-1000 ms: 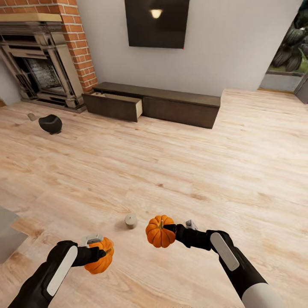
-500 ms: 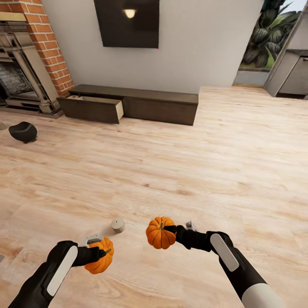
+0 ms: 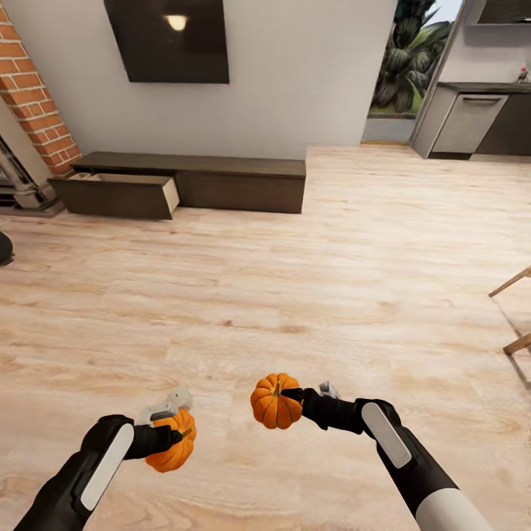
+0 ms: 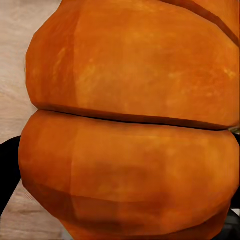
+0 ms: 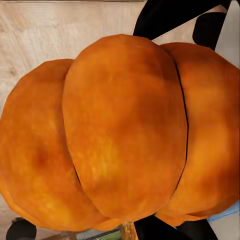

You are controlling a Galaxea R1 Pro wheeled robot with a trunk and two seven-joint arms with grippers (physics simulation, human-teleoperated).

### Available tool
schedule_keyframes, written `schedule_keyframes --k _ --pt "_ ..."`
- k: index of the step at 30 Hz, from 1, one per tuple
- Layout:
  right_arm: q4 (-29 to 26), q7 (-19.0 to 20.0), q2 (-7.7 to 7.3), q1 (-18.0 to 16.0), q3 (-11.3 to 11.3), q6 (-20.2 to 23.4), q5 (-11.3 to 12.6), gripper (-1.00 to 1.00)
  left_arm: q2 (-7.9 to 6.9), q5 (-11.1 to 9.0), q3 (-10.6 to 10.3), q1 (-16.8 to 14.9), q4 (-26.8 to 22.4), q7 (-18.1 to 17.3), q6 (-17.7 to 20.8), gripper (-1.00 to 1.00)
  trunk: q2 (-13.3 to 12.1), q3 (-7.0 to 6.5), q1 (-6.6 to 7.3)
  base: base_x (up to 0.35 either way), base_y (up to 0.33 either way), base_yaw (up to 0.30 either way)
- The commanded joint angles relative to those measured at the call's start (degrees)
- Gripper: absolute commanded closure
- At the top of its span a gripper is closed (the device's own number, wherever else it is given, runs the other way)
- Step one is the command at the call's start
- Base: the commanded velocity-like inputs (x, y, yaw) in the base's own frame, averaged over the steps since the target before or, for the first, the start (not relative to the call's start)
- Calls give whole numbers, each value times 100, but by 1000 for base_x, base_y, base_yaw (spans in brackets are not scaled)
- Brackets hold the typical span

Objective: Place each of the two pumpkins and all three candles from the living room inside a cabinet in the living room (use any cabinet), then make sure every cabinet is closed, and position the cauldron so it is next to a table in the living room.

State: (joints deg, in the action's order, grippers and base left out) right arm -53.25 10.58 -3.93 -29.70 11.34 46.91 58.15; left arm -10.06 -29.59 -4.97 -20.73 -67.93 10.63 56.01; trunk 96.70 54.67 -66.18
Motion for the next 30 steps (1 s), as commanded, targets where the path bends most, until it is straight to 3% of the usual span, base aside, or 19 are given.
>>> schedule_keyframes --k 1,7,14,18,20,22,26,30 --pt "-1 36 -3 -4 9 11 8 100 -9 -73 -13 -2 -5 62 6 100 2 4 -1 205 0 -280" --pt "-9 41 -5 -4 9 11 4 100 -7 -71 -21 -2 -9 67 -2 100 2 4 -1 290 0 -262" --pt "-2 34 -2 -7 17 -94 3 100 -8 -69 -22 -2 -7 68 -2 100 2 4 -1 327 0 -43" --pt "133 -82 -8 -10 -84 -233 -251 100 123 -188 -65 35 6 21 -134 100 2 4 -1 0 0 0" --pt "71 -12 -43 -11 -155 -206 -320 100 103 -228 -35 55 -63 -50 -209 100 2 4 -1 0 0 0" --pt "61 61 -46 -10 -223 -207 -238 100 168 -247 -8 65 -127 -120 -270 100 2 4 -1 0 0 0" --pt "191 207 -46 -10 -227 -337 -122 100 299 -553 -11 68 -260 -198 -388 100 2 4 -1 0 0 0" --pt "321 352 -47 -10 -228 -469 -41 100 362 -571 -12 69 -391 -203 -396 100 2 4 -1 0 0 0"
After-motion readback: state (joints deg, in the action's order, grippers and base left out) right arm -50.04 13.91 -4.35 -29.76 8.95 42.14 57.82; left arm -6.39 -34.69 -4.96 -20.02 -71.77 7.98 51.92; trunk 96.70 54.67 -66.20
